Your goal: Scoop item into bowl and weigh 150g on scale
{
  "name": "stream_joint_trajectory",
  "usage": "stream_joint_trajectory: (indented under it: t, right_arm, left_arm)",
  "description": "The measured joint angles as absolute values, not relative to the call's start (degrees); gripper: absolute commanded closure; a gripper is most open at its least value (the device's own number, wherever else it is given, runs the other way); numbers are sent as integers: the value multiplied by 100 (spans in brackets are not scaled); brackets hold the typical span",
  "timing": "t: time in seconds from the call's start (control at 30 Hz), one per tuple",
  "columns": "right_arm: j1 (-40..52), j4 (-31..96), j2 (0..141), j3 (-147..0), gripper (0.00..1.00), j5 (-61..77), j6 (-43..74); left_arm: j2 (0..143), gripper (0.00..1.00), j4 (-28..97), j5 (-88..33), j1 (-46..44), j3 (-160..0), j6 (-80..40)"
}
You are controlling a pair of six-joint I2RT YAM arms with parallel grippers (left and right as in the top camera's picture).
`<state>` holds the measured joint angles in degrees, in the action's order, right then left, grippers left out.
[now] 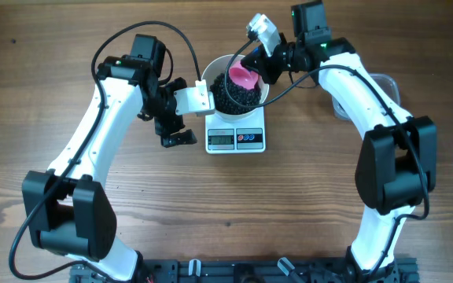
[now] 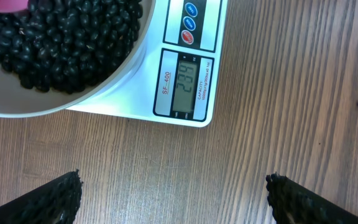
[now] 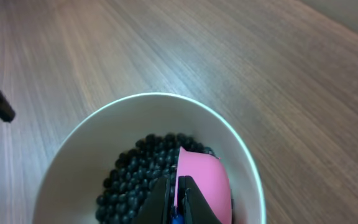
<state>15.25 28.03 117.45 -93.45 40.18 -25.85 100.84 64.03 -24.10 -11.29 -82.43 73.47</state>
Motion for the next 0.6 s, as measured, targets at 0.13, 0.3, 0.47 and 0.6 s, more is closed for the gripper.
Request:
stream_joint_trajectory:
  t: [0.13,0.3,0.47,0.6]
  right_arm:
    - [1525,2825,11745,-9345,96,4230,-2517]
    - [1525,2829,11745,-9345,96,4499,-2276]
    - [1525,2847,11745,-9345,96,4609,-2060]
    - [1525,2799,11745,-9345,96,4477,-1997]
  left_arm:
    - [10084,0,6403,-2410,-1129,-8243,7347]
    - [10084,0,6403,-2410,-1129,-8243,7347]
    - [10084,0,6403,-2410,-1129,-8243,7347]
    - [10084,0,6401,-2410,-1129,-8243,7347]
